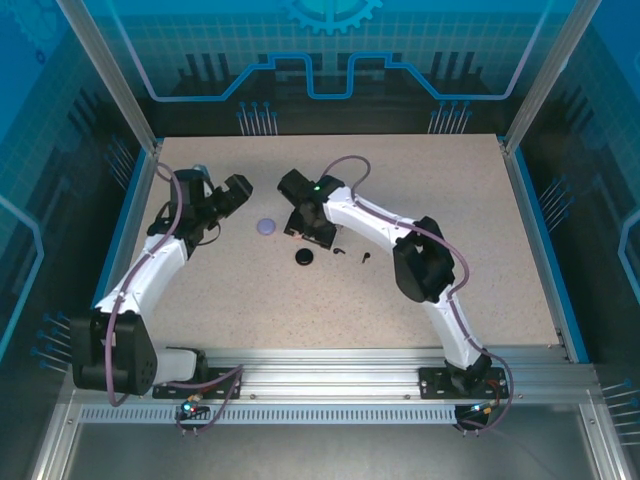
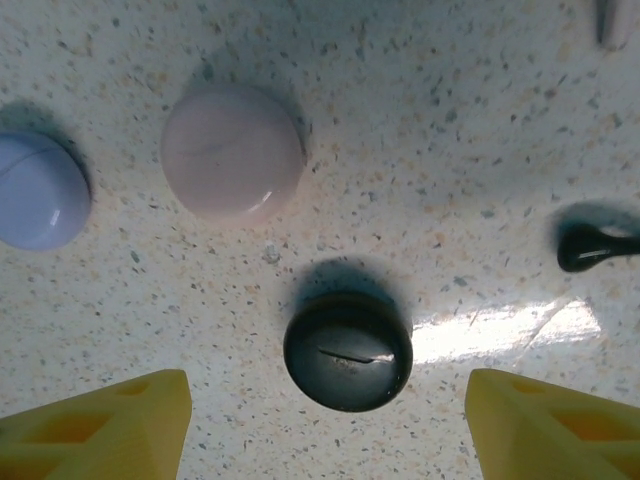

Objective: Insert wireless bluetooth earbuds into charging case

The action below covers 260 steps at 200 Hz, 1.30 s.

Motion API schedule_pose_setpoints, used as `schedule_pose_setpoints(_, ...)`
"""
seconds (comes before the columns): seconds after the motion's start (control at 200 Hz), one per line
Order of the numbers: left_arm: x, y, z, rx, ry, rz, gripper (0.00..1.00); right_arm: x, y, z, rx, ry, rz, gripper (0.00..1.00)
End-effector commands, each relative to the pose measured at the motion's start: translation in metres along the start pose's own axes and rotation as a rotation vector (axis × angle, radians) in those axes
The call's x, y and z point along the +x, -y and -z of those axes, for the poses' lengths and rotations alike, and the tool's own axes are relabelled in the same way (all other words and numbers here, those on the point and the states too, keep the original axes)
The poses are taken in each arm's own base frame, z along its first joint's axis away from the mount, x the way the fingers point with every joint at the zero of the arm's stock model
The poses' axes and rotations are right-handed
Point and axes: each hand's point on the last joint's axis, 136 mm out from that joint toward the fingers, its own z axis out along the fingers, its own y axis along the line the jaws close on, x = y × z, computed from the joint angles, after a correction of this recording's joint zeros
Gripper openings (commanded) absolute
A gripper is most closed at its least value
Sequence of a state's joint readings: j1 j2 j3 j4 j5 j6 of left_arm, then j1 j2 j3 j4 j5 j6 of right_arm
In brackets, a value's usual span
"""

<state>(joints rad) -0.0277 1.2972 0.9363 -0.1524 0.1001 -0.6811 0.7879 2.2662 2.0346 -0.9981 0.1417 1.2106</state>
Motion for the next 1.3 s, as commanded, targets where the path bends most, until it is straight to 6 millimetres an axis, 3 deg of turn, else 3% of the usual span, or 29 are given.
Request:
schedule_pose_setpoints(0.0,-0.013,0.006,0.013,0.018,0.052,0.013,0.99,0.01,0.014,-0.007,0.114,0.006,-0.033,0.74)
schedule_pose_setpoints(0.04,-0.014,0.006,0.014,0.019,0.055,0.017,0.99,0.011,0.012,-0.004,0.112,0.009,-0.037,0.74)
schedule_pose_setpoints(0.07,-0.015,0.006,0.015,0.022,0.059,0.018,0.99,0.014,0.015,-0.016,0.141,0.001,-0.036,0.74)
schedule_pose_setpoints(0.37,-0.016,0.008,0.021,0.04,0.073,0.025,0.99,0.021,0.016,-0.039,0.194,-0.019,-0.037,0.73)
schedule_pose_setpoints(0.855,-0.014,0.007,0.019,0.048,0.074,0.043,0.99,0.029,0.013,-0.065,0.207,-0.052,-0.013,0.68)
schedule_pose_setpoints(1.106,-0.01,0.004,0.019,0.044,0.065,0.045,0.99,0.032,0.007,-0.069,0.189,-0.072,0.041,0.58)
schedule_pose_setpoints(1.296,-0.007,0.003,0.021,0.045,0.055,0.043,0.99,0.042,0.001,-0.059,0.179,-0.064,0.146,0.5)
